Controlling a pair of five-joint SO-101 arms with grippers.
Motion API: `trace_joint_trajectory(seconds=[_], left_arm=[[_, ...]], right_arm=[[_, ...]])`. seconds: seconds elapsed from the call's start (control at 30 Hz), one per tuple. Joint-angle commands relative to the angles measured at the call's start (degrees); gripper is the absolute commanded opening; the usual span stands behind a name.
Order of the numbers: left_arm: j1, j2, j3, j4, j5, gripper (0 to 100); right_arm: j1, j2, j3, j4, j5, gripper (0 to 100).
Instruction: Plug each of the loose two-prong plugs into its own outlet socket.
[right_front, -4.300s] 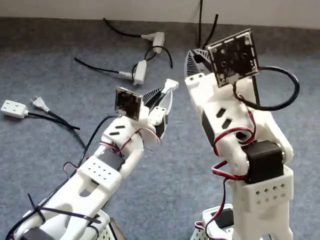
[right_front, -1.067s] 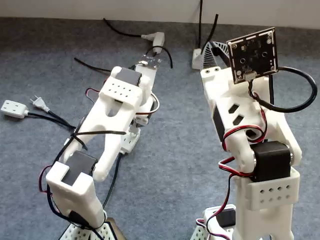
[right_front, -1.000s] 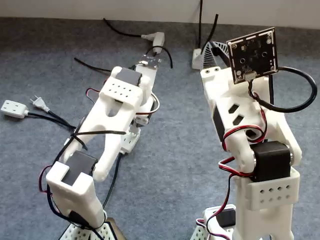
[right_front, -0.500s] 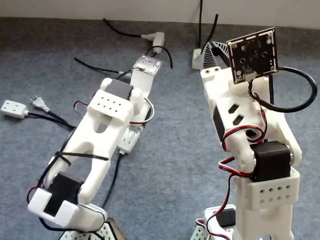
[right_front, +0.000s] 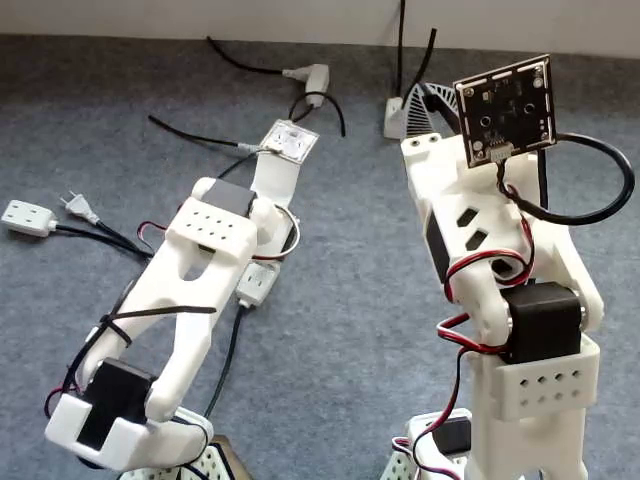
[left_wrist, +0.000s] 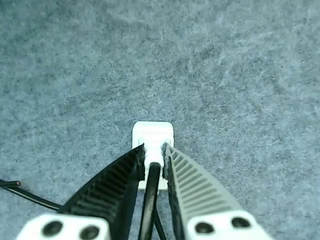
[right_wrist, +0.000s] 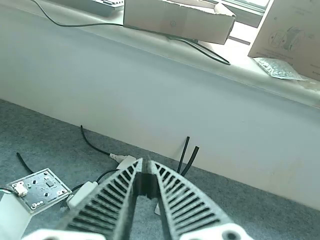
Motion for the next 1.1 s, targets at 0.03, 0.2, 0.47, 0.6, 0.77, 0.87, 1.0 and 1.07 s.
trace_joint_trajectory(seconds=[0.03,0.2,0.47,0.6,0.77,0.87,1.0,1.07], left_arm=[[-1.10,-1.45,-0.22,-1.67,-0.35,1],[-1.01,-4.35,0.48,-0.53,-0.18,1],[-0.92,-5.05,0.48,2.20,4.48,1],[-1.01,-3.56,0.48,1.93,7.65,1],[-1.10,-3.12,0.48,1.93,7.91,1],[-1.10,-3.47,1.89,1.32,8.00,1],[-0.92,-3.56,4.53,-2.55,7.91,1],[-0.92,-3.56,4.97,-2.90,8.00,1]], right_arm=[[0.57,-1.19,-1.36,-1.10,0.18,0.6],[0.57,-1.19,-1.36,-1.10,0.18,0.6],[0.57,-1.19,-1.36,-1.10,0.18,0.6],[0.57,-1.19,-1.36,-1.10,0.18,0.6],[0.57,-1.19,-1.36,-1.01,0.18,0.6],[0.57,-1.19,-1.36,-1.01,0.18,0.6],[0.57,-1.19,-1.36,-1.01,0.18,0.6],[0.57,-1.19,-1.36,-1.01,0.18,0.6]])
